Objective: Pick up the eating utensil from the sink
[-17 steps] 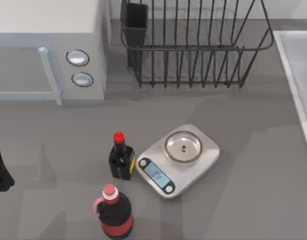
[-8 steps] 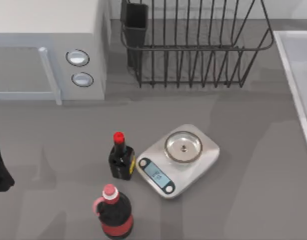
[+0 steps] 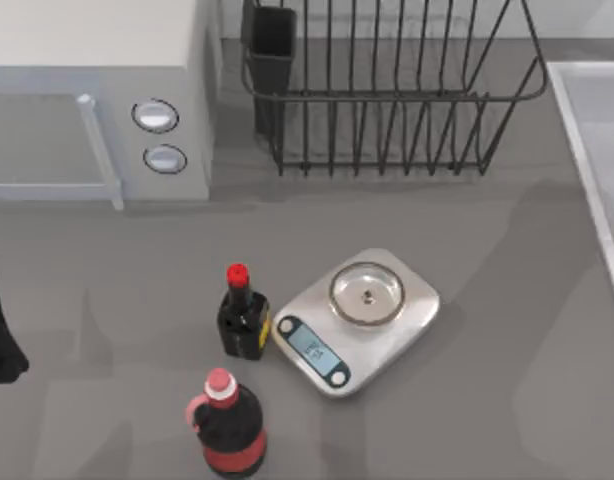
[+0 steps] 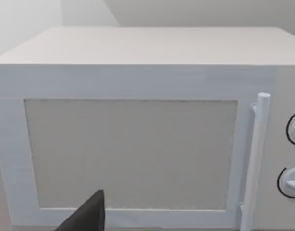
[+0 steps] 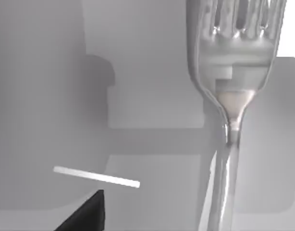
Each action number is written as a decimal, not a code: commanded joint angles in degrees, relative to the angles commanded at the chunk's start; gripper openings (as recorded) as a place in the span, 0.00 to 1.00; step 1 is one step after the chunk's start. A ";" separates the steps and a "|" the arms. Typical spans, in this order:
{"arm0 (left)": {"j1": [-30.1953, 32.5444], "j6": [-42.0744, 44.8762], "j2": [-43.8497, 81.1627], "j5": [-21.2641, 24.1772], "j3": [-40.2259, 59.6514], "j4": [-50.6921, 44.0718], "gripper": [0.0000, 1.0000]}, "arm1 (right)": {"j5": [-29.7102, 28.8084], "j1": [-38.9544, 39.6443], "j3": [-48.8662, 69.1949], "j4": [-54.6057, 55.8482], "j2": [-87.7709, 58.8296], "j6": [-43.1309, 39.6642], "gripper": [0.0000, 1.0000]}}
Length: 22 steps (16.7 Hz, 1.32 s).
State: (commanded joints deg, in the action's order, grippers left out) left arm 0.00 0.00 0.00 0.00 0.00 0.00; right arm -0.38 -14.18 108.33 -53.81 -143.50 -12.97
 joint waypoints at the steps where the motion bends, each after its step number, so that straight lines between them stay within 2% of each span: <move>1: 0.00 0.00 0.00 0.00 0.00 0.00 1.00 | -0.02 -0.03 -1.41 2.85 -1.36 0.02 1.00; 4: 0.00 0.00 0.00 0.00 0.00 0.00 1.00 | -0.05 -0.11 -4.23 7.76 -4.36 0.03 1.00; 8: 0.00 0.00 0.00 0.00 0.00 0.00 1.00 | -0.05 -0.12 -4.49 8.17 -4.69 0.03 1.00; 21: 0.00 0.00 0.00 0.00 0.00 0.00 1.00 | -0.05 -0.12 -4.49 8.17 -4.69 0.03 0.02; 22: 0.00 0.00 0.00 0.00 0.00 0.00 1.00 | -0.05 -0.12 -4.49 8.17 -4.69 0.03 0.00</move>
State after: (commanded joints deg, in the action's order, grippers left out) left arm 0.00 0.00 0.00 0.00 0.00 0.00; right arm -0.43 -14.30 103.84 -45.64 -148.19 -12.94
